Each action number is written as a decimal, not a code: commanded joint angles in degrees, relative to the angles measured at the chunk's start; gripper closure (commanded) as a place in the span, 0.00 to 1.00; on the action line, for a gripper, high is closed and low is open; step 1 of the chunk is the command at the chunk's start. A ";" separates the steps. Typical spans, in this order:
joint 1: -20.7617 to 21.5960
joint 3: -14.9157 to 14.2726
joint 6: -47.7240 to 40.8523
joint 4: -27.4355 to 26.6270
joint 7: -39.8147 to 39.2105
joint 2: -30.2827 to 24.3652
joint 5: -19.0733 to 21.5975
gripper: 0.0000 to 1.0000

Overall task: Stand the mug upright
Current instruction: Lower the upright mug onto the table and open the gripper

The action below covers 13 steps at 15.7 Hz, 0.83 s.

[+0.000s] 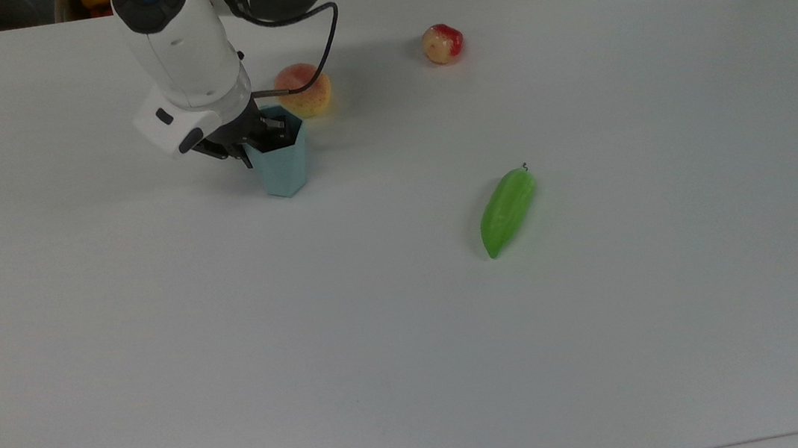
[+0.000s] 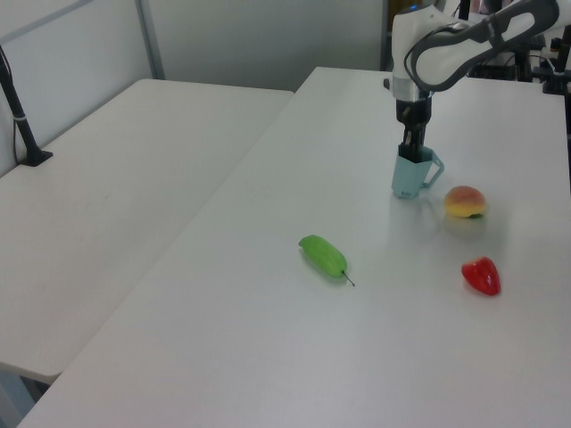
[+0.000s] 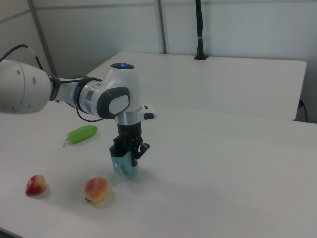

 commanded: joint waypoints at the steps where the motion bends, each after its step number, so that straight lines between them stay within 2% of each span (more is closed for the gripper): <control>1: 0.23 -0.93 0.17 1.94 -3.01 0.93 1.74 1.00; 2: 0.23 -0.93 0.17 1.85 -3.18 1.02 1.74 0.96; 3: 0.23 -0.93 0.08 1.94 -3.10 0.93 1.74 0.76; 4: 0.23 -0.93 -0.18 1.94 -3.10 0.84 1.74 0.41; 6: 0.58 -0.93 -0.18 2.20 -2.49 0.32 1.65 0.09; 7: 0.76 -0.93 -0.70 3.25 -2.40 0.23 1.57 0.00; 11: 1.11 -0.75 -0.88 5.45 -2.31 -2.31 1.65 0.00; 13: 1.11 -0.40 -4.64 7.82 -1.96 -4.86 1.65 0.00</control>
